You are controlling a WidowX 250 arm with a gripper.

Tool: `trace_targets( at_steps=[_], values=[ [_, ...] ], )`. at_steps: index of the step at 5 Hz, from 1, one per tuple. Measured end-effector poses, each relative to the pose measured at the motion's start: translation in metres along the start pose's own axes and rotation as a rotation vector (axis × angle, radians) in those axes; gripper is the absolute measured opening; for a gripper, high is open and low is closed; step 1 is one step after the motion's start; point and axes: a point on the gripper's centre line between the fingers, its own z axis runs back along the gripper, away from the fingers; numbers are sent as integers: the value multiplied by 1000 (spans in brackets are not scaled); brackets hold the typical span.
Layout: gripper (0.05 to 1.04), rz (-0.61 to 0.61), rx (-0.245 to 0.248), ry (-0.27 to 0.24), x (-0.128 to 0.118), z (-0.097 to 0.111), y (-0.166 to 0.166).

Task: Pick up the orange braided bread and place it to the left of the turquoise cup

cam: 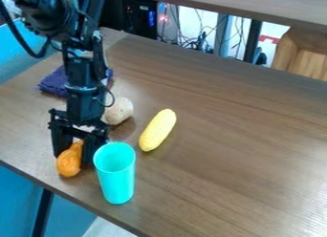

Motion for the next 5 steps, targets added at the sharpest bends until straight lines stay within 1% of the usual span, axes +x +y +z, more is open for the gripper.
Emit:
trace_targets(
  at_steps=[1, 2, 3, 4, 5],
  values=[
    [1007, -49, -39, -80, -2, 8, -7],
    [1005, -67, -16, -224, -9, 45, -11],
    [1001, -70, -7, -260, -13, 58, -12],
    [1001, -33, 20, -279, -12, 72, 4],
    [1001, 6, 62, -319, -12, 96, 33]
  ],
)
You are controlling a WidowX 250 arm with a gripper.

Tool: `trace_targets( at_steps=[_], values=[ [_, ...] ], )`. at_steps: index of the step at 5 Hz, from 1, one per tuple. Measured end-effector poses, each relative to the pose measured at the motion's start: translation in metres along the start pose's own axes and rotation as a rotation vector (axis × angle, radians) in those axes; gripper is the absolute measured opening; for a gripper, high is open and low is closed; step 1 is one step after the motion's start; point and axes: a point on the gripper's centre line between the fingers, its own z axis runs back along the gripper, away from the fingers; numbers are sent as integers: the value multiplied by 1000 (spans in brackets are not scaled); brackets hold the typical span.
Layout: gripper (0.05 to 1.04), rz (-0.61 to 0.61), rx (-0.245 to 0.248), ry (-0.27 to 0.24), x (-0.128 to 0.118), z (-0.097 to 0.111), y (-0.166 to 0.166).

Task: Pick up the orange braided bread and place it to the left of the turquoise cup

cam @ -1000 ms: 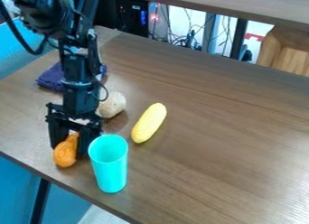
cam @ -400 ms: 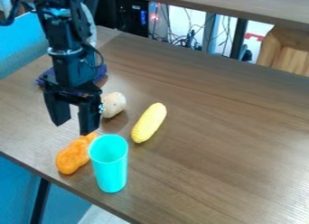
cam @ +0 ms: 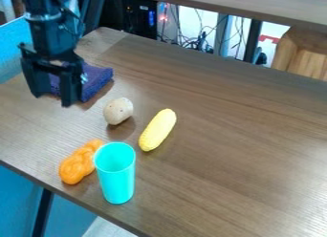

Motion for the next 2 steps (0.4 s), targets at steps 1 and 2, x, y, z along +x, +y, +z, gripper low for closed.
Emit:
trace_targets(
  at_steps=[1, 2],
  values=[
    [1001, -15, 23, -55, 7, 14, 22],
    [1001, -18, 87, -74, 12, 26, 40]
  ],
)
